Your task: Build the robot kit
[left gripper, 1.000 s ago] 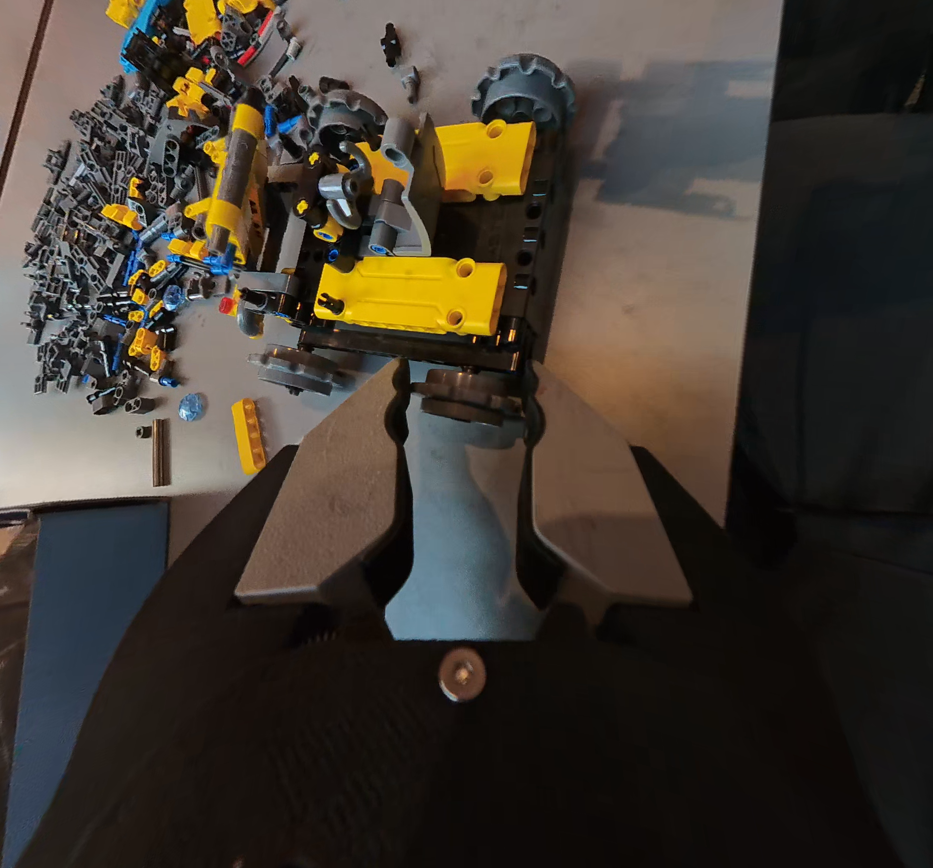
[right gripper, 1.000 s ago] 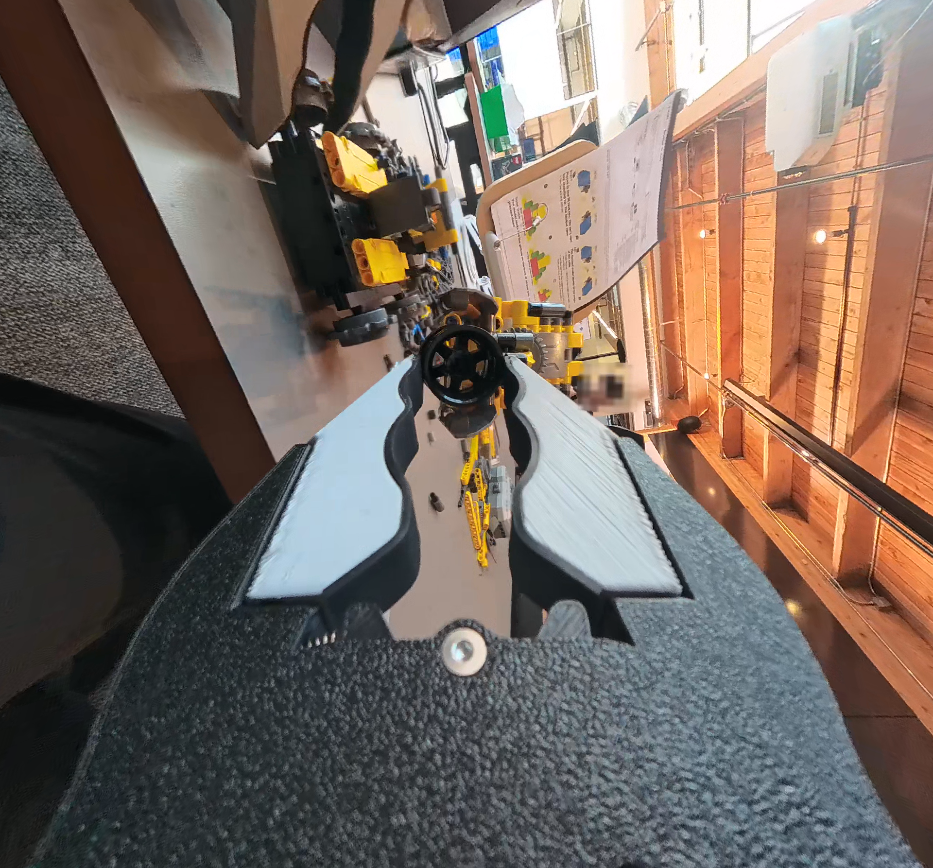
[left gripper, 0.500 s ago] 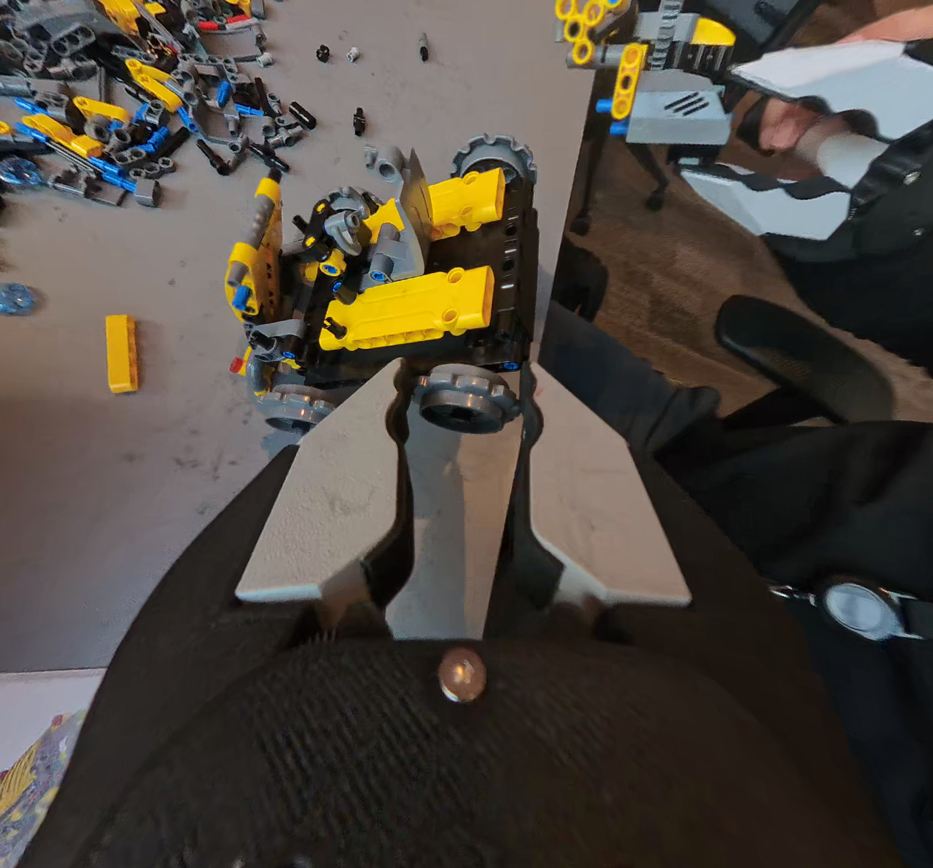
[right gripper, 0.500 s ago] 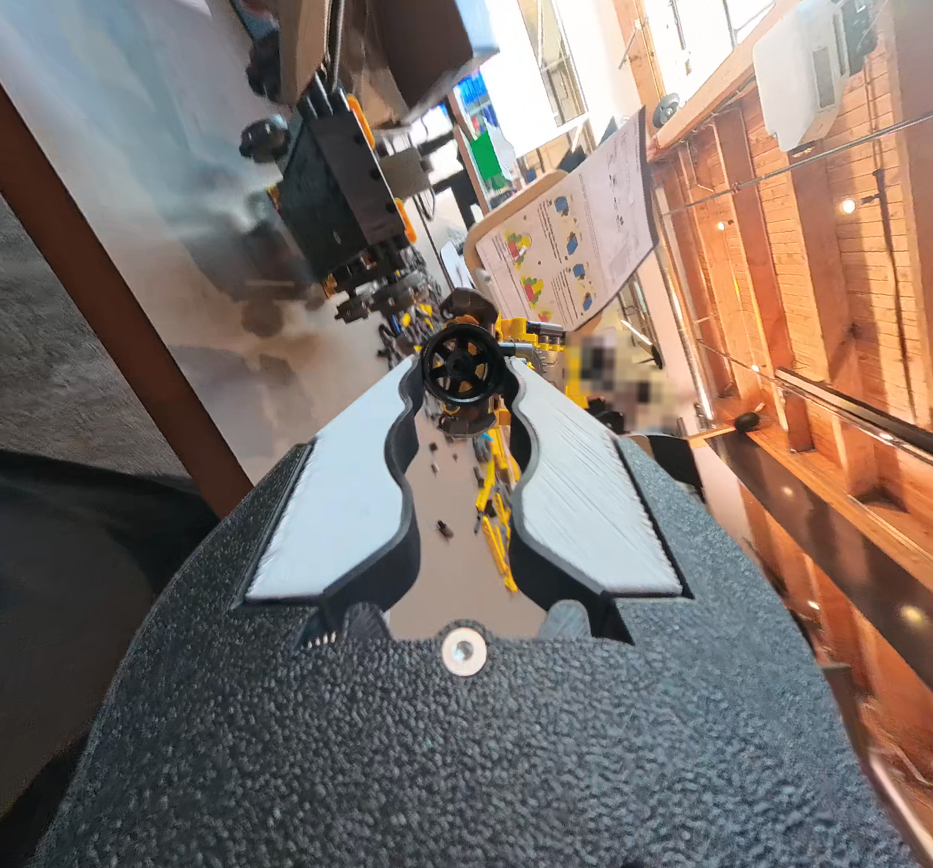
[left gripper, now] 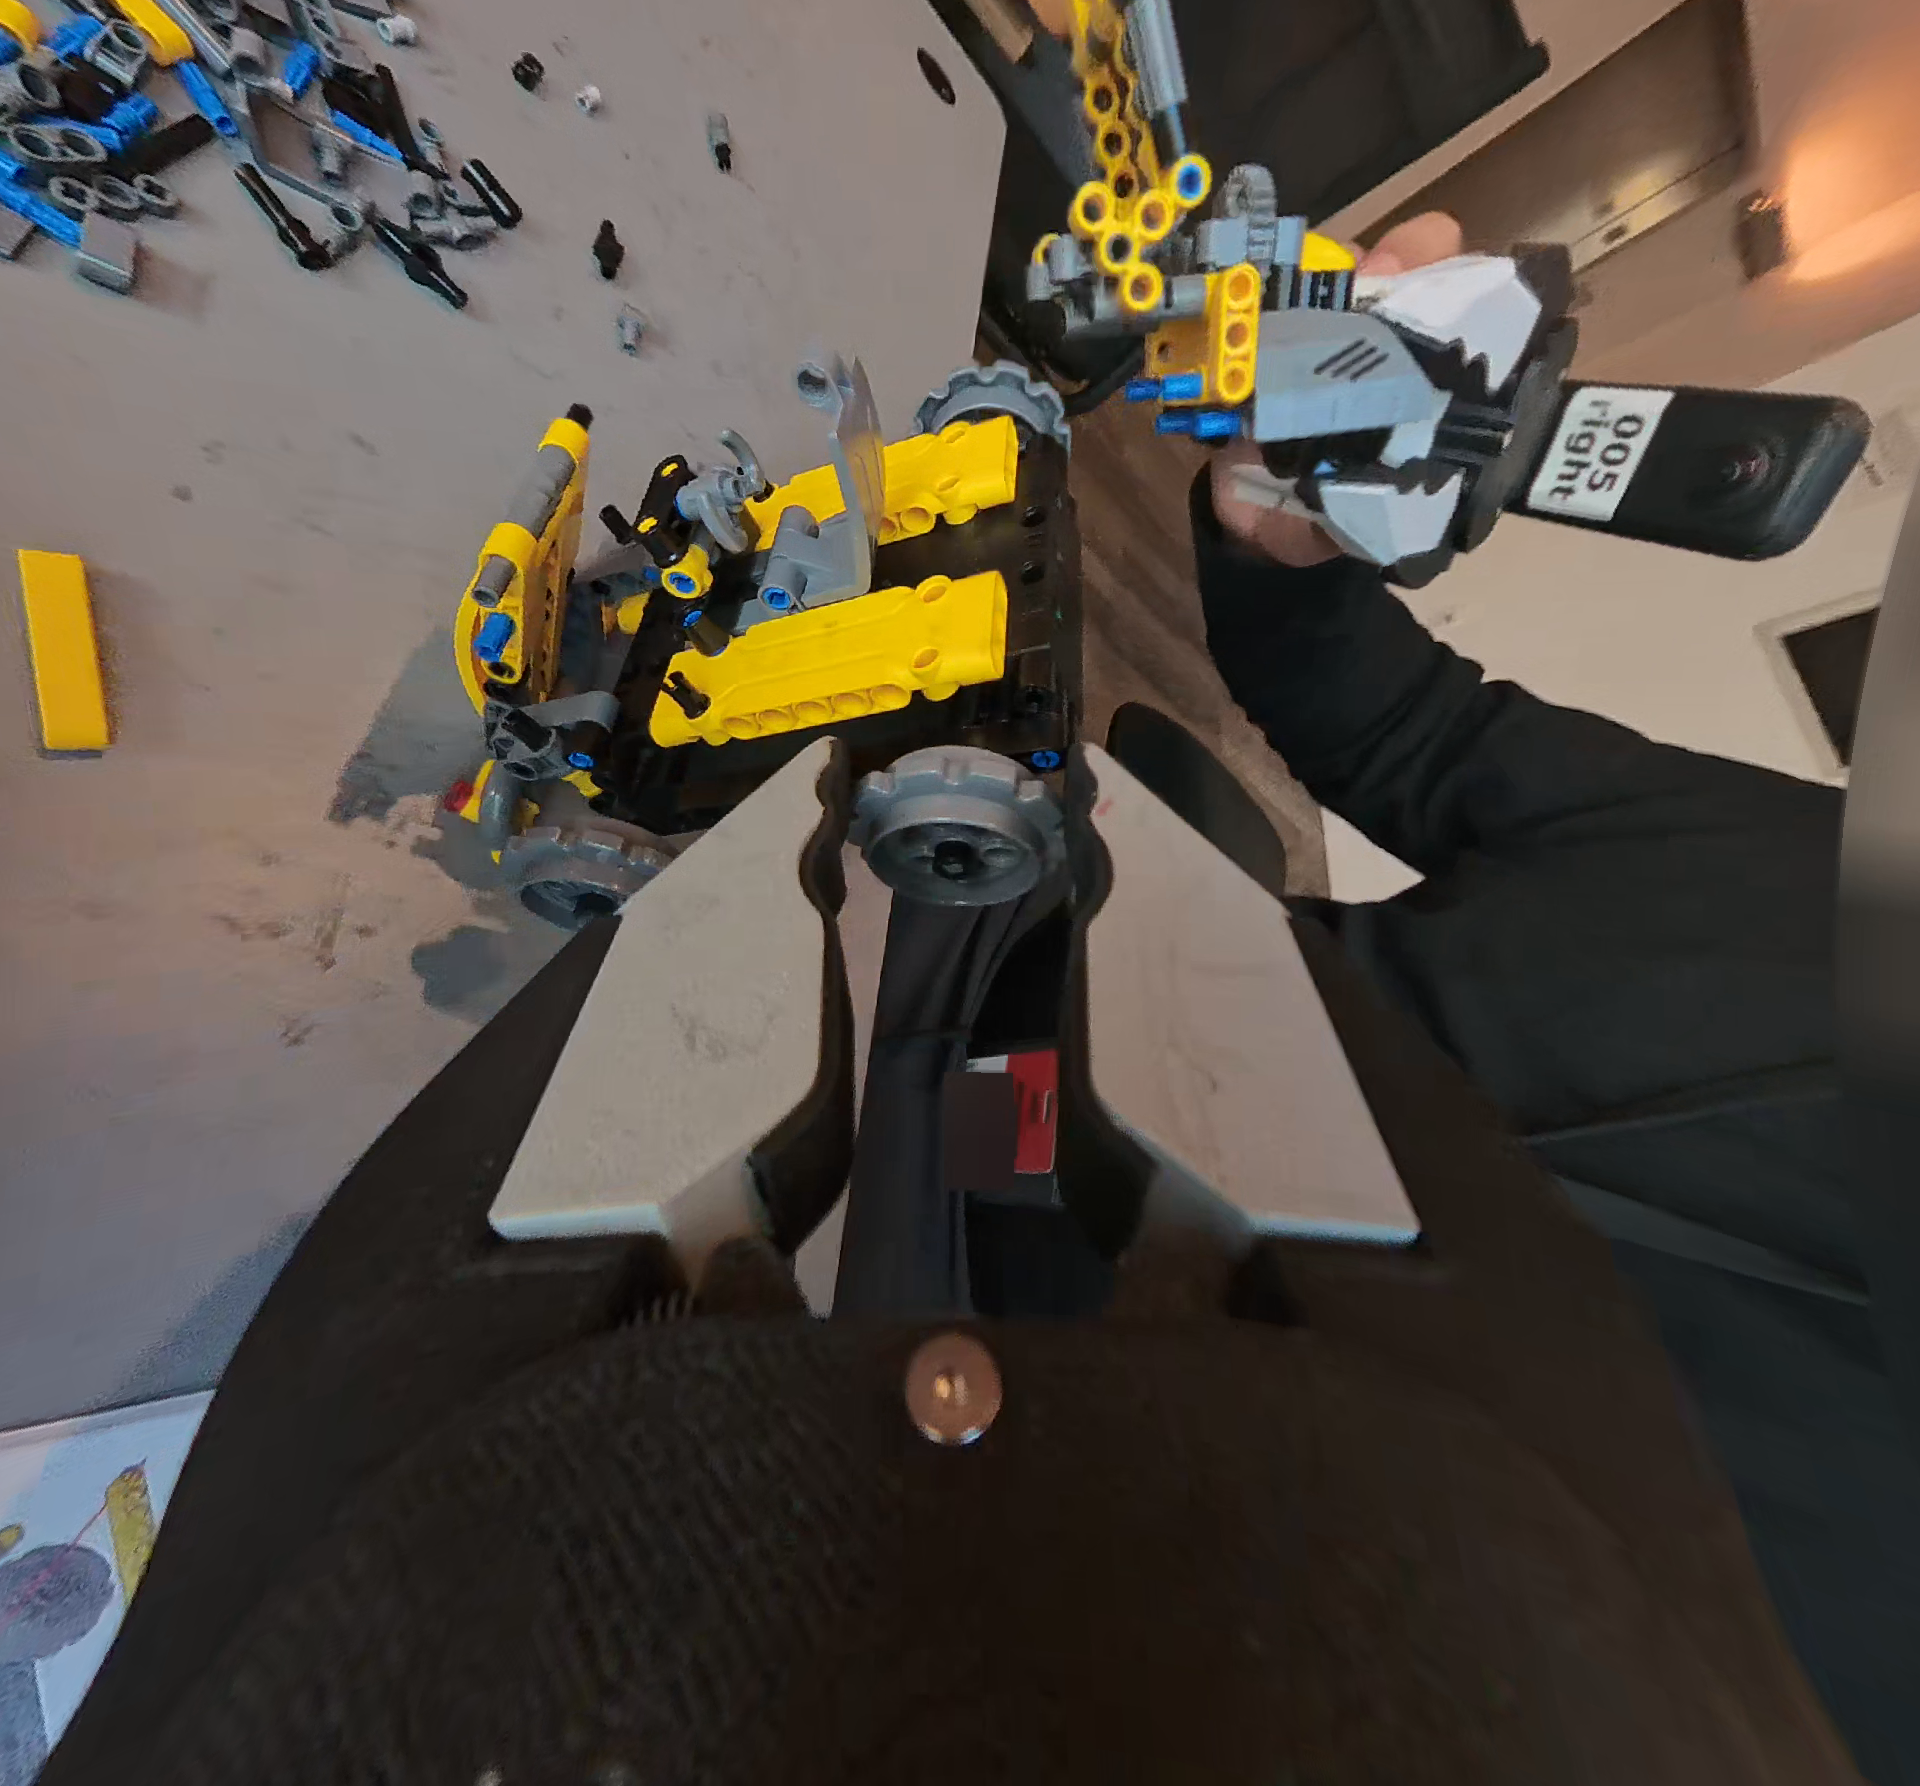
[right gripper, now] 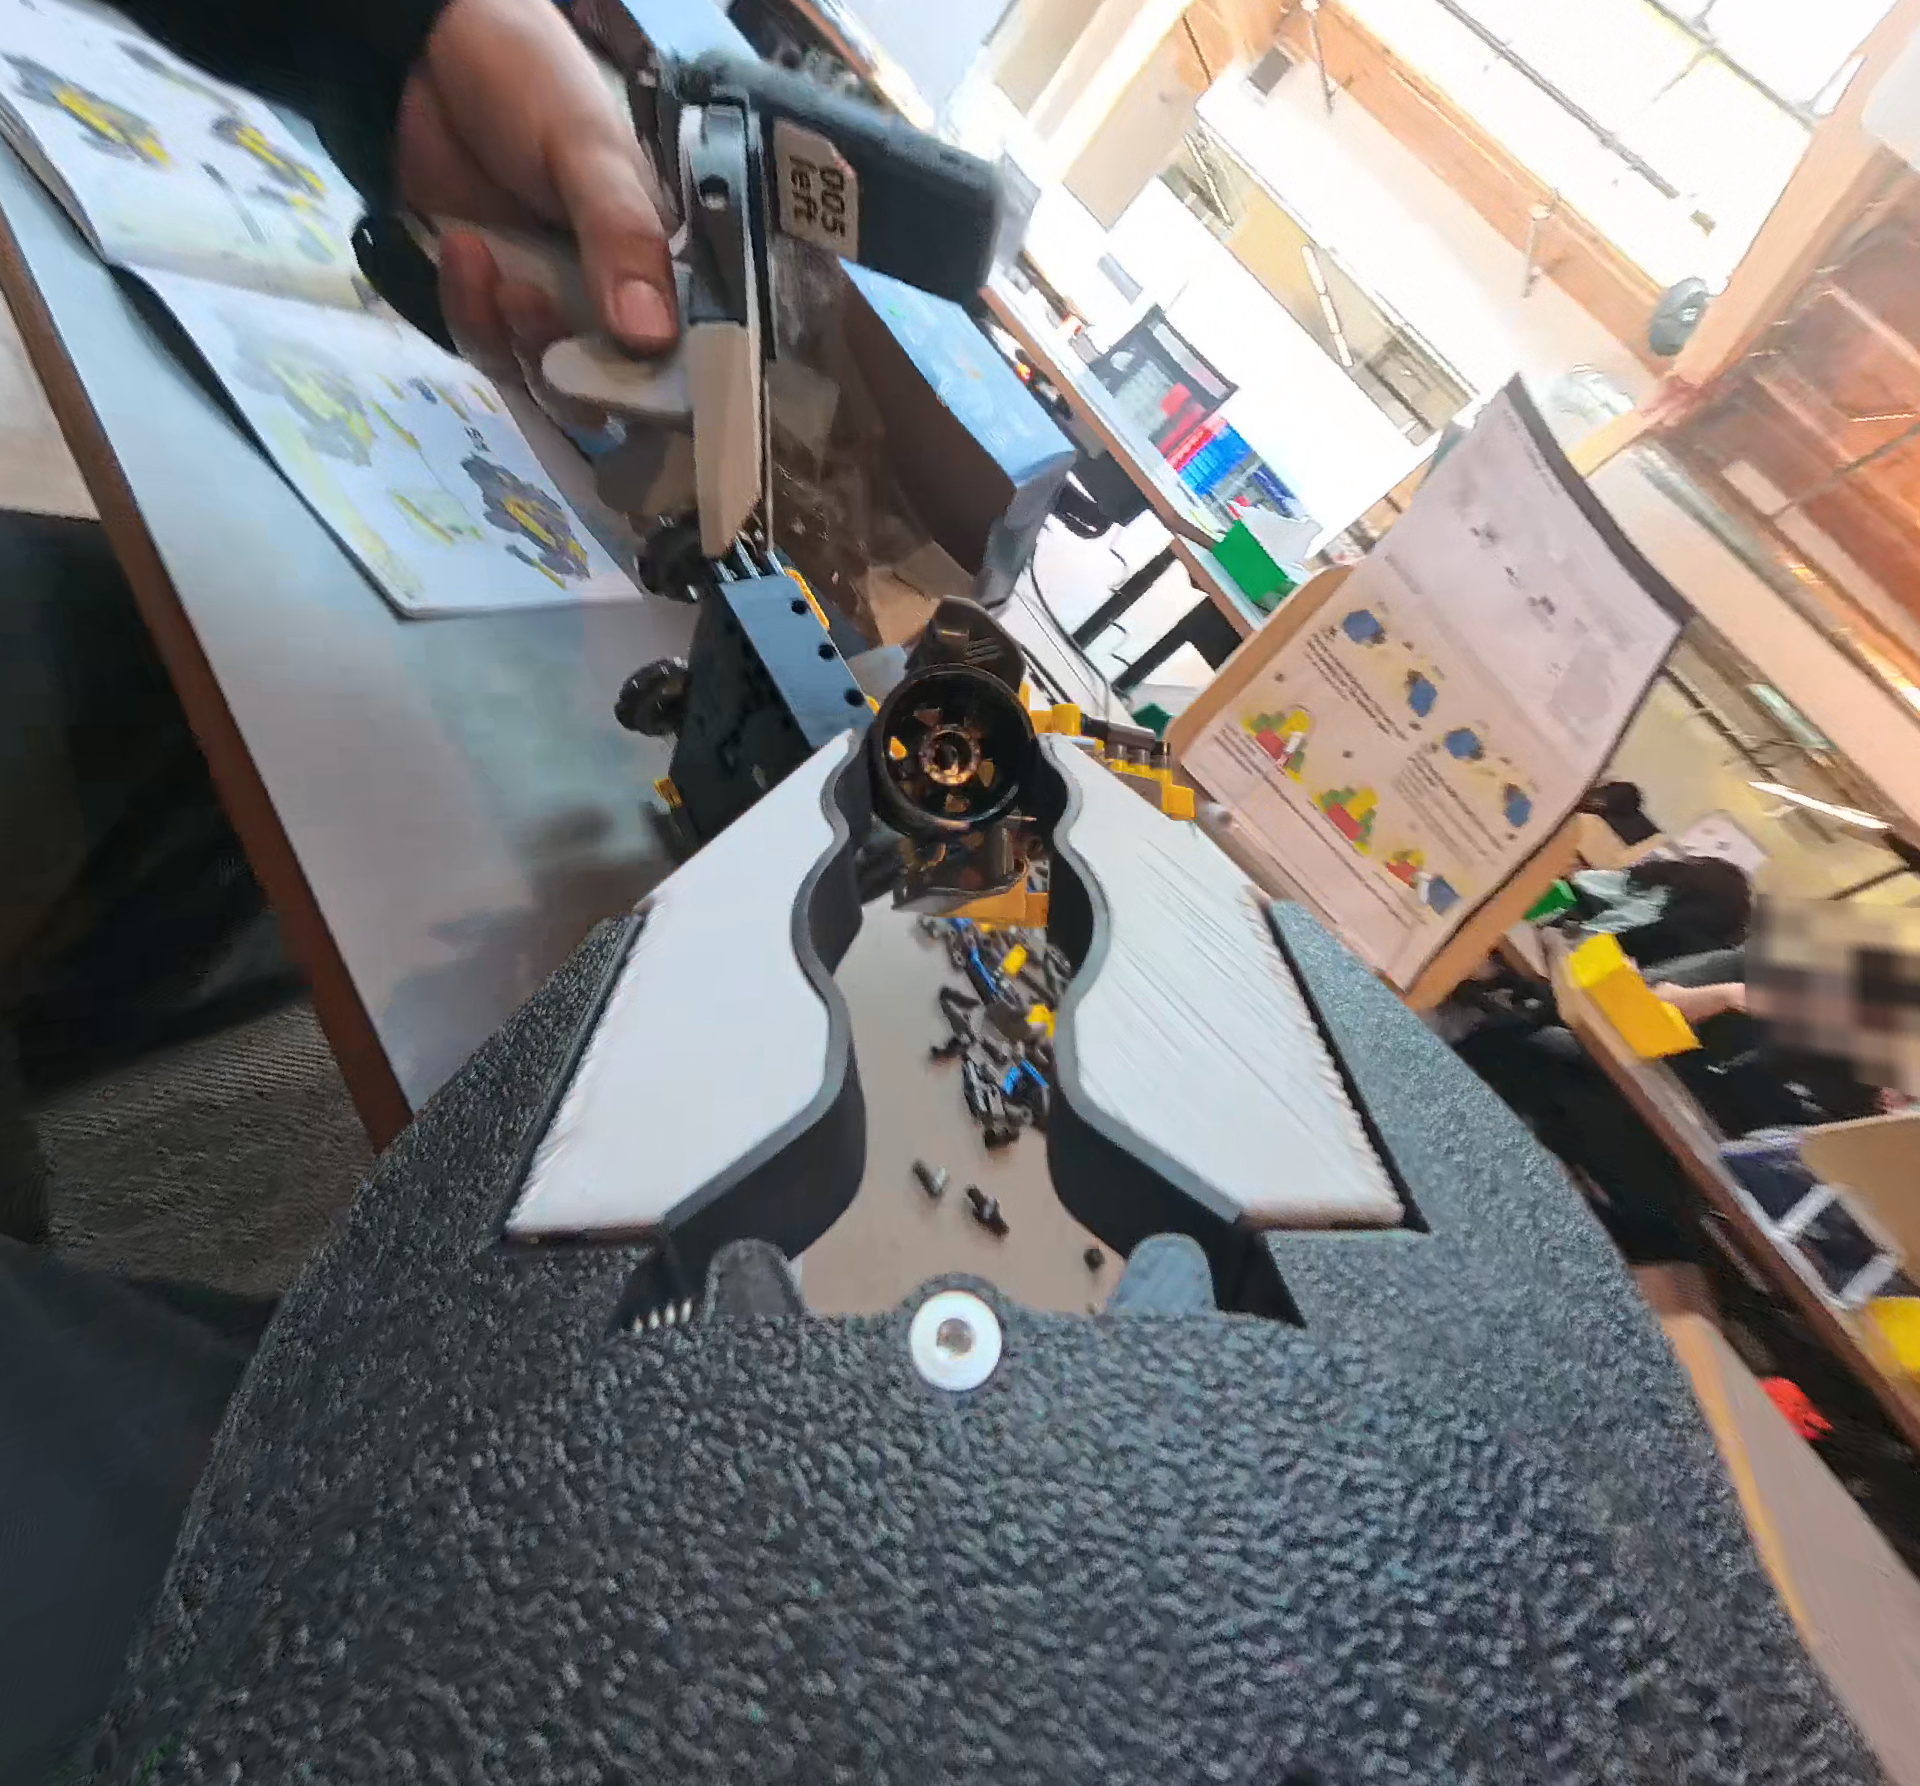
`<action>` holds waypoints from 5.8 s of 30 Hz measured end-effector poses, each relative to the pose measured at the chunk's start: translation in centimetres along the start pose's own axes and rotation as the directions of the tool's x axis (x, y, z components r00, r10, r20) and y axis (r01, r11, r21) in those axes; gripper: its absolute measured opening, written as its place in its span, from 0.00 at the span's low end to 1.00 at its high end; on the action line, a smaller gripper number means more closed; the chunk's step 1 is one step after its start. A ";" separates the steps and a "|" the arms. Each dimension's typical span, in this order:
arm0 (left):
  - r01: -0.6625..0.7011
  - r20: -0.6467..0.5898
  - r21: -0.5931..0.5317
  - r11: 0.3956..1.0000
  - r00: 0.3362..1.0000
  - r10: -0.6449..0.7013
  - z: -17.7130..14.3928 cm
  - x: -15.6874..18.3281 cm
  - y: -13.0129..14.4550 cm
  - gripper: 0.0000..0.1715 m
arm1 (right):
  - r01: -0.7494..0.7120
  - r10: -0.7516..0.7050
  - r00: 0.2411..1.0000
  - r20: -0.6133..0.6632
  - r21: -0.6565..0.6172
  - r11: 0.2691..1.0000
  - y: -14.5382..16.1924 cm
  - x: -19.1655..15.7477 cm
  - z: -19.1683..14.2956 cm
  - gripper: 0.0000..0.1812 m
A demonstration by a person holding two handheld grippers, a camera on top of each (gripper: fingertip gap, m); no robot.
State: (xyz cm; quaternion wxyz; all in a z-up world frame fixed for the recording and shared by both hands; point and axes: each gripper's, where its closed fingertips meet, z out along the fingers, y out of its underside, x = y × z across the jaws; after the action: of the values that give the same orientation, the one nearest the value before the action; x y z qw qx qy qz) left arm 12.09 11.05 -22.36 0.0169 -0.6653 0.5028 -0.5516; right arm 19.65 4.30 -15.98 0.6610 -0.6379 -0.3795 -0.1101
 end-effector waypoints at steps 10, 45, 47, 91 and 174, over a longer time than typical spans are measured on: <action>0.115 -0.116 0.048 0.992 0.987 -0.109 -0.8 -1.5 -2.1 0.22 | -0.454 0.428 0.801 0.419 -0.042 0.890 -1.4 3.4 5.6 0.16; 0.269 -0.208 0.276 0.923 0.954 -0.216 -1.2 -3.7 -6.0 0.22 | 0.020 0.099 0.823 0.560 -0.202 0.979 0.6 2.0 11.2 0.17; 0.266 -0.204 0.280 0.922 0.955 -0.214 -1.2 -3.8 -6.0 0.22 | 0.041 0.080 0.826 0.557 -0.202 0.979 0.6 2.0 11.3 0.16; -0.767 0.477 0.034 0.641 0.576 0.664 -0.2 -4.0 -7.0 0.19 | 0.257 0.087 0.764 0.640 -0.426 0.867 1.3 2.6 12.5 0.16; -0.810 0.461 0.152 0.567 0.566 0.684 -0.4 -4.1 -7.4 0.19 | -0.003 0.324 0.659 0.679 -0.429 0.903 1.7 3.0 13.3 0.28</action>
State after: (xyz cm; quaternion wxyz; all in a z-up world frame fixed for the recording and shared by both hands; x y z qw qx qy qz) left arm 17.10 17.70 -20.87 0.4590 -0.4556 0.6222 -0.4412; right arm 17.93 17.87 -16.69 0.3173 -0.7781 -0.5227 0.1440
